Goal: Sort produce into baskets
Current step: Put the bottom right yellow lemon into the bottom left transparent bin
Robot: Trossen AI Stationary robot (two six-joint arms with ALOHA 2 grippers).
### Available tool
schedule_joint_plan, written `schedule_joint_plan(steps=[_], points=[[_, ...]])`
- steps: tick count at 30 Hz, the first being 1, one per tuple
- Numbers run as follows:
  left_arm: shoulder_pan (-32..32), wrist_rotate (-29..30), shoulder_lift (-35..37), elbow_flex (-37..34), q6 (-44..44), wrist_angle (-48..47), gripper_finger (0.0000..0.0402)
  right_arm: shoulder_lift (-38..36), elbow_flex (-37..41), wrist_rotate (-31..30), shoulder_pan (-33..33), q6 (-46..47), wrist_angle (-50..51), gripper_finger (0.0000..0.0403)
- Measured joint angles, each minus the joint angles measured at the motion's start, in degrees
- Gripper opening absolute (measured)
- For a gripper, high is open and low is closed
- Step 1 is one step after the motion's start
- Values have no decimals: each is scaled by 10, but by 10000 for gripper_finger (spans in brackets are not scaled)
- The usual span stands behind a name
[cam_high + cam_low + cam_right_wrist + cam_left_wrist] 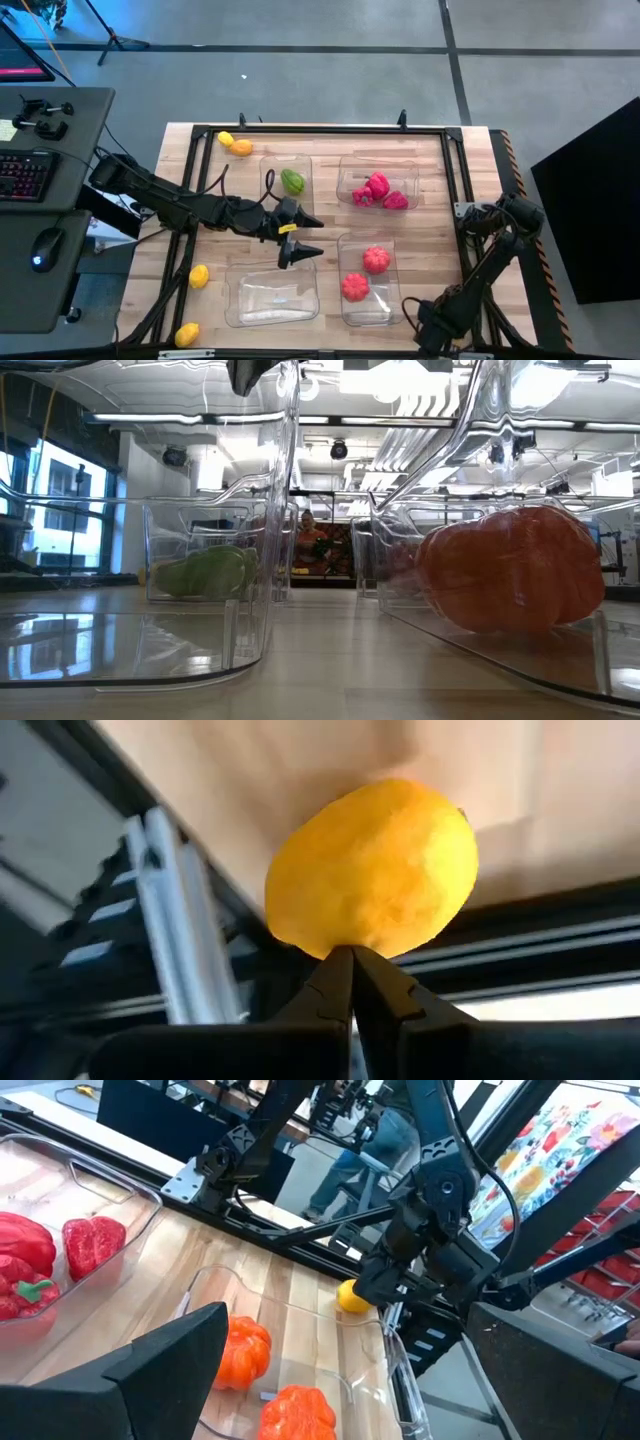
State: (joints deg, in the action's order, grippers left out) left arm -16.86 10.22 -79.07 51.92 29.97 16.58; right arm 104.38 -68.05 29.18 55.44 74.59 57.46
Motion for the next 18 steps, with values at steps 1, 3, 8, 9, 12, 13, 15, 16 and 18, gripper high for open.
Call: schedule_joint_plan(steps=[1, 3, 8, 9, 12, 13, 15, 16, 18], points=[[0, 0, 0, 0, 0, 0, 400, 0, -5, -13, -4, -13, 15, 0], [0, 0, 0, 0, 0, 0, 400, 1, -16, -40, -13, -37, 38, 0], [0, 0, 0, 0, 0, 1, 400, 2, -40, -109, -33, -88, 89, 0], [0, 0, 0, 0, 1, 1, 400, 2, -44, -123, -38, -95, 94, 0], [0, 0, 0, 0, 12, 1, 400, 3, -51, -149, -51, -119, 109, 0], [0, 0, 0, 0, 14, 1, 400, 3, -53, -153, -55, -125, 113, 0], [0, 0, 0, 0, 15, 1, 400, 3, -58, -152, -60, -132, 121, 0], [0, 0, 0, 0, 15, 1, 400, 2, -64, -153, -61, -135, 125, 0], [0, 0, 0, 0, 15, 1, 400, -7, -75, -165, -54, -135, 134, 0]])
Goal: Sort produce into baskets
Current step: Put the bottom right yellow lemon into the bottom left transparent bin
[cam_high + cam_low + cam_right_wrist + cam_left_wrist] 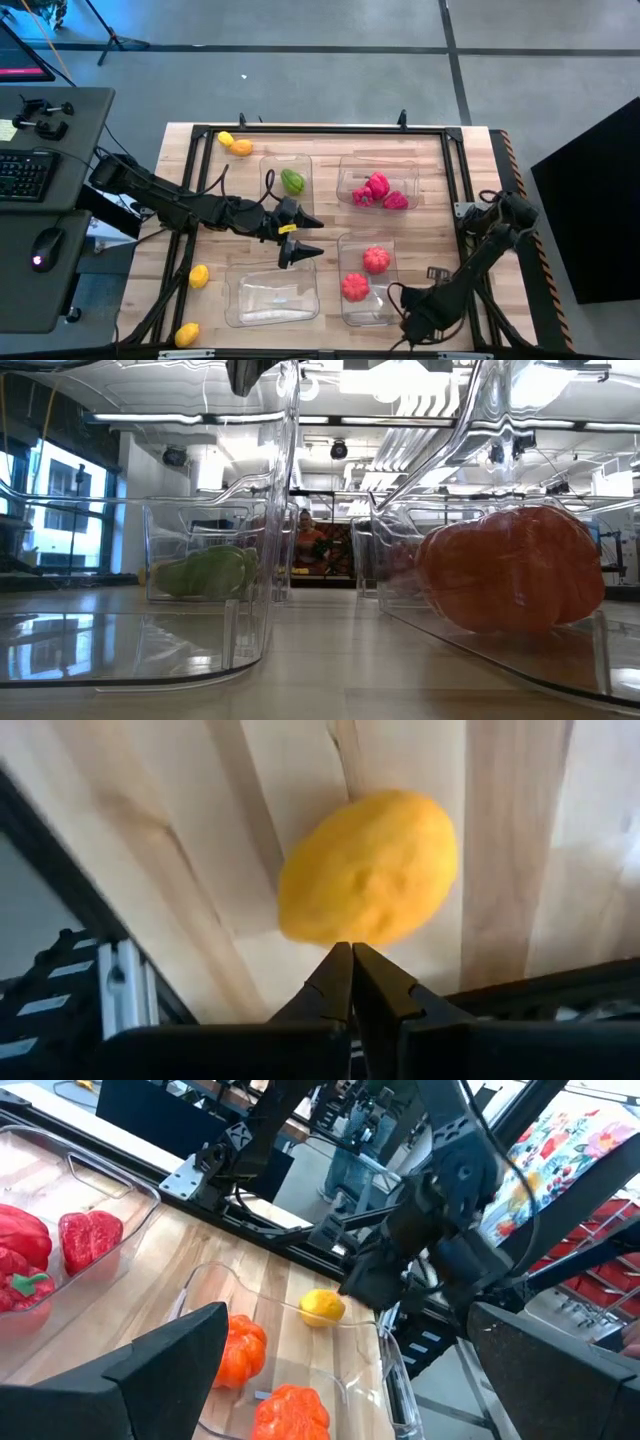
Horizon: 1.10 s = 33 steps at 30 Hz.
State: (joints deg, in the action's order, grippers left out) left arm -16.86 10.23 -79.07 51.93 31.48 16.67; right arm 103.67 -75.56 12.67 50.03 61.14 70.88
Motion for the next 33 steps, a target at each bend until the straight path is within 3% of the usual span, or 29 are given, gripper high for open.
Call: schedule_joint_plan(steps=[5, 13, 16, 20, 24, 27, 30, 33], points=[[-1, -1, 0, 0, 0, 0, 400, -54, -24, -47, 20, 89, 37, 0], [-1, -25, 0, 0, 13, -1, 400, -125, 5, -110, 73, 381, 6, 8], [-1, -26, 0, 0, 14, -2, 400, -141, 37, -138, 97, 482, -49, 35], [-1, -26, 0, 0, 14, -2, 400, -153, 86, -167, 120, 581, -131, 106], [-1, -26, 0, 0, 17, -1, 400, -152, 127, -165, 125, 617, -138, 200], [-1, -27, 0, 0, 34, 2, 400, -152, 154, -163, 113, 592, -155, 261], [-1, -57, 0, 0, 45, 14, 400, -152, 184, -137, 97, 535, -194, 297], [-2, -107, 0, 0, 56, 30, 400, -152, 214, -128, 84, 512, -242, 308]])
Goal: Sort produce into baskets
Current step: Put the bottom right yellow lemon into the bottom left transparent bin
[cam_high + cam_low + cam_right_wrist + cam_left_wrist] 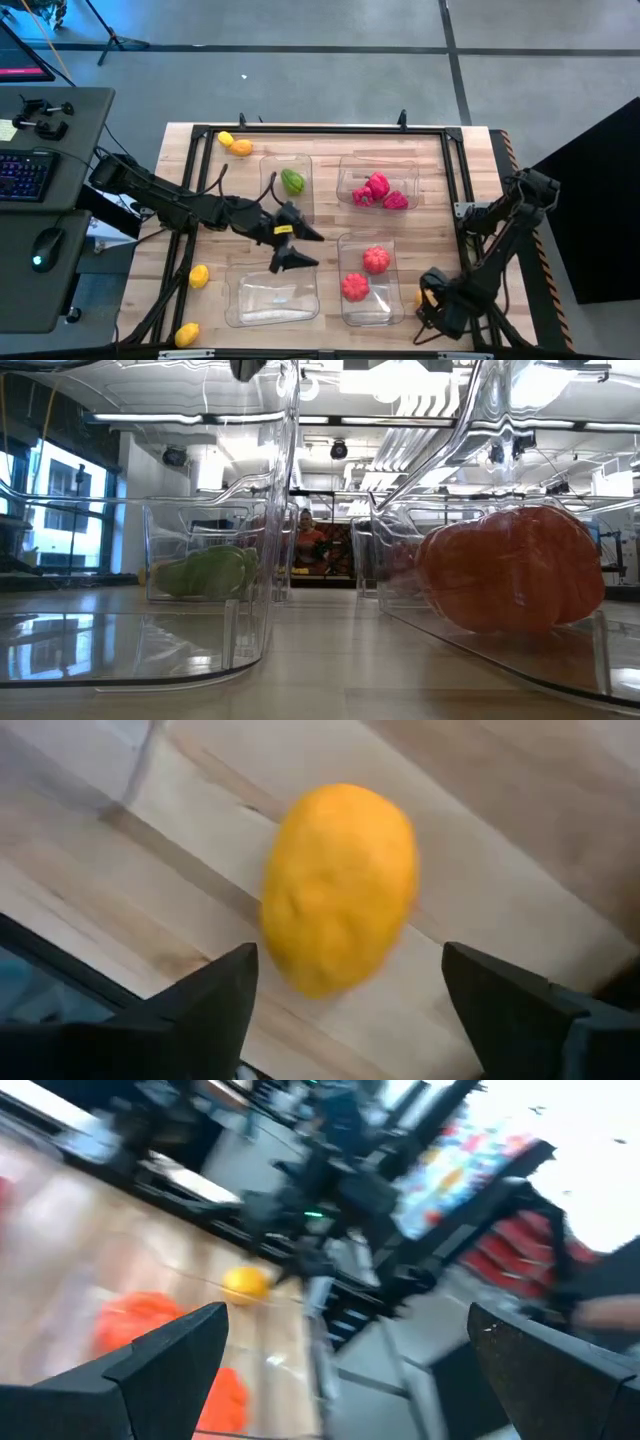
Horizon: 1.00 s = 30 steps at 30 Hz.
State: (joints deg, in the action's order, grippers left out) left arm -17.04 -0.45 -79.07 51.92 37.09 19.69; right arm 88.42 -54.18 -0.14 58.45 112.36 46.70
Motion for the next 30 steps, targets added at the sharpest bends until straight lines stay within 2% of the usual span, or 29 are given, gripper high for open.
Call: schedule_joint_plan(steps=[4, 10, 12, 16, 18, 20, 24, 27, 30], points=[[-15, -59, 4, 0, 13, 37, 400, 0, 35, -3, -13, -34, -62, 310], [-72, -78, 35, 0, 4, 60, 400, 0, 74, -3, -22, -44, -86, 300], [-92, -75, 56, 0, 4, 63, 400, -1, 72, -2, -22, -48, -84, 275], [-126, -27, 103, 0, -5, 50, 400, -31, 29, 2, -20, -81, -8, 179], [-136, 8, 126, 0, -24, 25, 400, -55, -5, -12, -18, -88, 72, 172], [-146, 44, 148, 0, -38, -13, 400, -84, -47, -59, -17, -89, 134, 172], [-160, 129, 186, 0, -67, -79, 400, -124, -121, -230, -24, -85, 186, 172], [-171, 212, 203, 0, -102, -99, 400, -124, -142, -339, -44, -127, 126, 172], [-180, 291, 209, 0, -130, -96, 400, -94, -141, -365, -88, -250, -13, 172]])
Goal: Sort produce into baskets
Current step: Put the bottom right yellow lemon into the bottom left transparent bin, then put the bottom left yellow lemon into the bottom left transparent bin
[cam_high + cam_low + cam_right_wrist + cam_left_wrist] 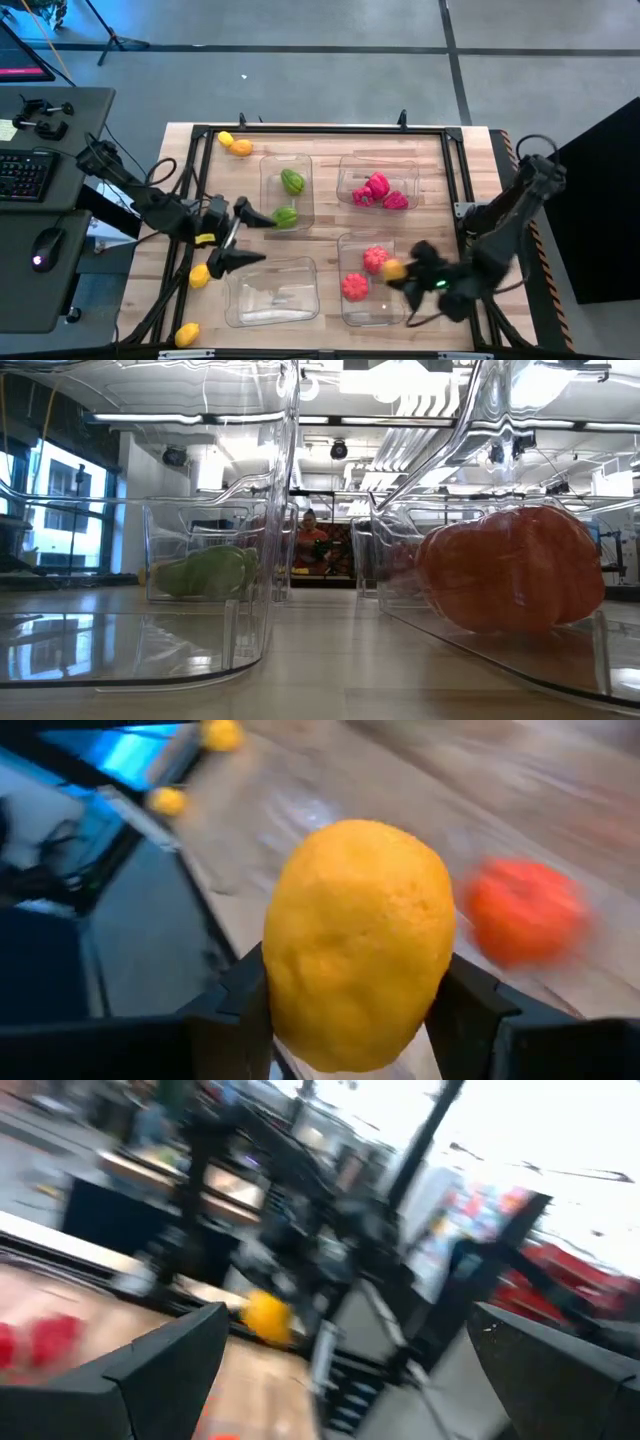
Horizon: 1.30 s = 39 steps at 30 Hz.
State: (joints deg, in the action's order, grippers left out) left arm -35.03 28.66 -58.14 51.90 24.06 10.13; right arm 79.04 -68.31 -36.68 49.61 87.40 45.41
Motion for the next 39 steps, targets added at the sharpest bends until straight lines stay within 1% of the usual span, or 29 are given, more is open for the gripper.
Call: schedule_joint_plan(steps=[3, 5, 7, 9, 12, 15, 18, 20, 24, 29, 34, 36, 39], points=[[-3, 49, 0, 0, -6, 0, 400, 60, 2, 22, -51, -139, -157, 172], [-3, 55, -1, 0, -1, 0, 400, 104, 2, 43, -85, -228, -275, 172], [-3, 55, -1, 0, 3, 1, 400, 145, 2, 59, -114, -298, -389, 172], [-3, 55, -1, 0, 4, 1, 400, 187, 2, 84, -143, -346, -506, 173], [-3, 55, -1, 0, 12, 2, 400, 242, -11, 121, -177, -377, -615, 202], [-3, 55, -1, 0, 13, 2, 400, 283, -39, 146, -201, -375, -636, 239], [-3, 55, -1, 0, 13, 2, 400, 310, -68, 155, -213, -354, -636, 261], [-3, 55, -1, 0, 14, 2, 400, 321, -80, 160, -217, -349, -637, 267], [-3, 55, -1, 0, 14, 2, 400, 323, -84, 158, -225, -368, -620, 270], [-3, 55, -1, 0, 13, 2, 400, 324, -84, 163, -232, -360, -611, 271], [-3, 55, -1, 0, 13, 2, 400, 324, -84, 208, -246, -369, -609, 274], [-3, 55, -1, 0, 13, 2, 400, 324, -84, 222, -252, -373, -610, 284], [-2, 55, -1, 0, 13, 2, 400, 323, -84, 237, -261, -370, -609, 316]])
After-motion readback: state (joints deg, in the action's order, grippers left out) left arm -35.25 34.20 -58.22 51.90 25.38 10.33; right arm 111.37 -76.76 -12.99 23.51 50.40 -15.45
